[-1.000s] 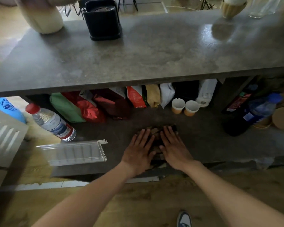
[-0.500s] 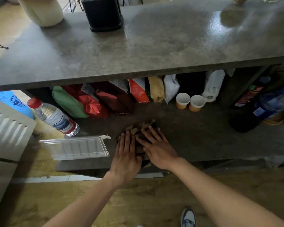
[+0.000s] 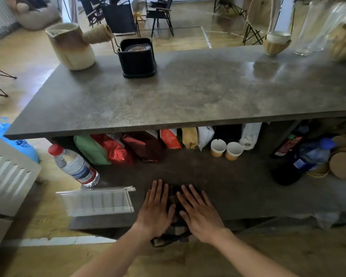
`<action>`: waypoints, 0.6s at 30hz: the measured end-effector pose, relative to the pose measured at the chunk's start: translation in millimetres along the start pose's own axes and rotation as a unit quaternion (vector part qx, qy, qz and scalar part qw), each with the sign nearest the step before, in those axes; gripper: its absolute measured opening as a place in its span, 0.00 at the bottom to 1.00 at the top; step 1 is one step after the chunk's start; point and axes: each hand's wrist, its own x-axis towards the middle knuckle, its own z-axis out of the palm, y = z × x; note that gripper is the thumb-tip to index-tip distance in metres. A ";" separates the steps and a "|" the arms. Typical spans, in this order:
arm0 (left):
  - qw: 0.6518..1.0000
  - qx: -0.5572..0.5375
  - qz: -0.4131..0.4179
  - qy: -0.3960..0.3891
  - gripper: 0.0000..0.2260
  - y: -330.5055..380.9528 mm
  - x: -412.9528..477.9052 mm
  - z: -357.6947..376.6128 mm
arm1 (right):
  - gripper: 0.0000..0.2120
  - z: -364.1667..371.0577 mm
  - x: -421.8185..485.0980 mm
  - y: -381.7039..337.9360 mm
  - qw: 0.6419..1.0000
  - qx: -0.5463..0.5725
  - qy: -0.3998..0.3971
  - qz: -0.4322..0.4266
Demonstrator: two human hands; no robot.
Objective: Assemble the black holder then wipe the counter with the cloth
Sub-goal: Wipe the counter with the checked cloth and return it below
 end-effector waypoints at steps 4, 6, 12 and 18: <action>1.000 0.014 0.003 0.000 0.35 -0.2 28.3 -0.2 | 0.28 -0.3 26.0 12.4 1.000 0.022 0.000 0.020; 1.000 0.015 0.002 -0.006 0.35 -0.1 28.1 2.5 | 0.29 -0.1 30.2 13.2 0.999 0.010 0.035 0.009; 0.999 0.022 -0.004 0.042 0.22 -4.6 24.1 -20.1 | 0.27 -20.1 30.3 17.4 0.978 0.168 0.077 0.094; 0.998 0.016 -0.039 -0.052 0.16 -13.3 34.9 -39.5 | 0.23 -37.4 49.2 23.5 0.933 0.272 -0.028 0.235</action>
